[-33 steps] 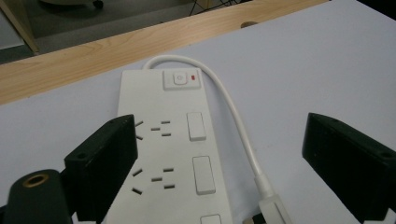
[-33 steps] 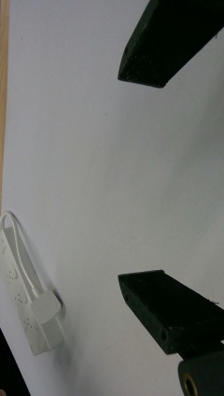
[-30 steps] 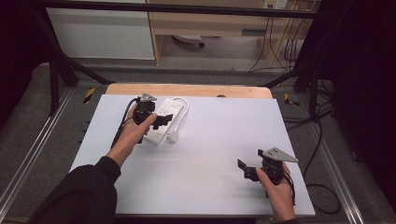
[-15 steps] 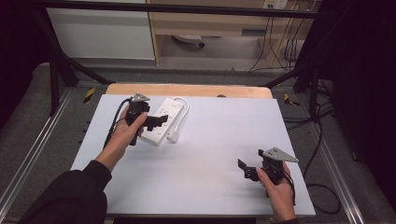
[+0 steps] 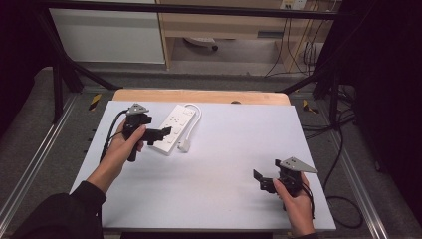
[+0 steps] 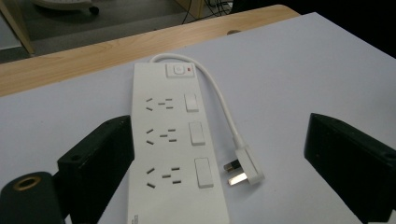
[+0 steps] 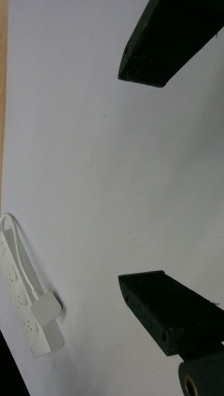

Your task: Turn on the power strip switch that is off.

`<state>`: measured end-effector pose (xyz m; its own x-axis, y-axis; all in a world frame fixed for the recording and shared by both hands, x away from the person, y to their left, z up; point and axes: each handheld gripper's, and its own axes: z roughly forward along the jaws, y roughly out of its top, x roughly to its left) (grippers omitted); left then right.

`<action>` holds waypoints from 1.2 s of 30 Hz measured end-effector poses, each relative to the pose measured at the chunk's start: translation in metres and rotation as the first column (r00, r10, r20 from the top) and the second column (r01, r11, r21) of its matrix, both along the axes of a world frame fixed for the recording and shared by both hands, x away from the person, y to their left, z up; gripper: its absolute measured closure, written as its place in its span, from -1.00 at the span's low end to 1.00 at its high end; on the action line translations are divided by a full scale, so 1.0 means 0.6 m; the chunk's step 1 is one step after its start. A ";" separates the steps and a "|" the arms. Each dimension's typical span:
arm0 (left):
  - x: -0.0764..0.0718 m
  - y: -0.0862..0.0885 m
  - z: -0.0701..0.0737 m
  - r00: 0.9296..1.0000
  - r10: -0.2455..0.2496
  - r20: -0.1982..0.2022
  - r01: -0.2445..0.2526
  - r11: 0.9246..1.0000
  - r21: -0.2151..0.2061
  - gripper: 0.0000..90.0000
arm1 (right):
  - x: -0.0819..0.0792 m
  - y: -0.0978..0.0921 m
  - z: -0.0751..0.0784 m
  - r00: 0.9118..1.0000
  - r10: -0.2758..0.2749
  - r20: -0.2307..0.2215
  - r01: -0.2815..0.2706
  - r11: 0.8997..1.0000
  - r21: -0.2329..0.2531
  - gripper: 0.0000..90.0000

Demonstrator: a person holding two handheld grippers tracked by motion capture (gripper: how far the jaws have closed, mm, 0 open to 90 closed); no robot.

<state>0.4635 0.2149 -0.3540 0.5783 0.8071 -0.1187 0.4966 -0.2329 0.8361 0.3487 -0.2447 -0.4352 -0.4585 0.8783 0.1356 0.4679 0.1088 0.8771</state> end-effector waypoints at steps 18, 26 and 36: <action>-0.057 0.036 0.007 1.000 -0.007 0.021 0.007 1.000 -0.001 -0.81 | 0.000 0.001 0.000 1.000 0.000 0.000 0.000 1.000 -0.002 -0.91; -0.077 0.045 0.008 0.999 -0.005 0.031 0.005 1.000 -0.010 -0.81 | 0.001 0.000 0.000 1.000 0.000 0.000 0.000 1.000 -0.002 -0.91; -0.109 0.072 0.003 0.999 0.012 0.038 -0.012 1.000 -0.014 -0.81 | 0.001 0.001 0.000 1.000 0.002 0.001 -0.002 1.000 -0.003 -0.92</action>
